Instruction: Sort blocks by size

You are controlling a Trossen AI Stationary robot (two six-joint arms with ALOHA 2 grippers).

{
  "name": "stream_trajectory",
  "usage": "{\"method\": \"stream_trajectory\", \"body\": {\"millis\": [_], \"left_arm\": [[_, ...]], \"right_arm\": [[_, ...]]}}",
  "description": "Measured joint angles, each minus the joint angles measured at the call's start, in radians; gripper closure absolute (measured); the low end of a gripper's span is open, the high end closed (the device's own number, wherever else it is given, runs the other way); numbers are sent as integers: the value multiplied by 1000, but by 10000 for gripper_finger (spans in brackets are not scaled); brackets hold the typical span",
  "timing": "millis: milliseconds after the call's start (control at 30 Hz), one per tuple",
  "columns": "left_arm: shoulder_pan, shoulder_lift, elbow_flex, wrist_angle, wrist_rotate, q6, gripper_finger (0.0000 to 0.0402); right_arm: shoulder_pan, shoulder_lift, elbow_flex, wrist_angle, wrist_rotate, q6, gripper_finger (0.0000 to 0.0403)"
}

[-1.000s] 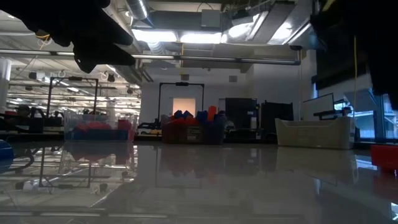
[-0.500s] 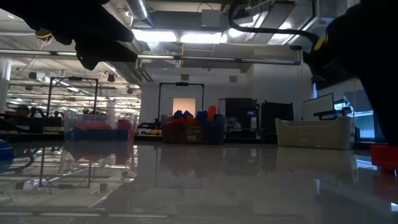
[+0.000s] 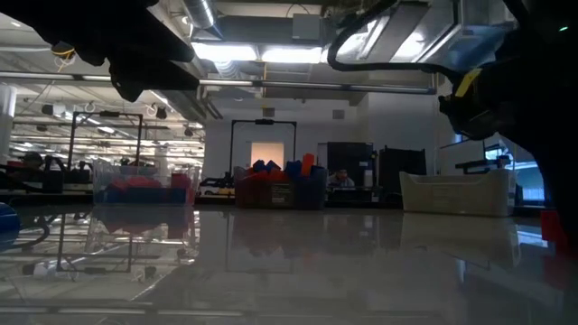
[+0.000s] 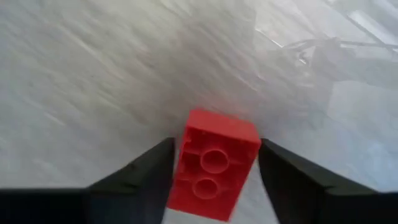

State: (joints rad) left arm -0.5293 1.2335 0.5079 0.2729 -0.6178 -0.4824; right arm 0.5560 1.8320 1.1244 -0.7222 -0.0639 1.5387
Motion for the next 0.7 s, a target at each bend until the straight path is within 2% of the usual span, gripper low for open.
{"method": "stream_trajectory", "body": {"millis": [200, 400, 700], "left_arm": [[0, 0, 0, 0, 0, 0, 192], [0, 0, 0, 0, 0, 0, 192], [0, 0, 0, 1, 0, 0, 192]], "right_arm": [[0, 1, 1, -24, 1, -43, 265], [0, 0, 2, -30, 3, -105, 268], [-9, -69, 24, -123, 77, -149, 260]]}}
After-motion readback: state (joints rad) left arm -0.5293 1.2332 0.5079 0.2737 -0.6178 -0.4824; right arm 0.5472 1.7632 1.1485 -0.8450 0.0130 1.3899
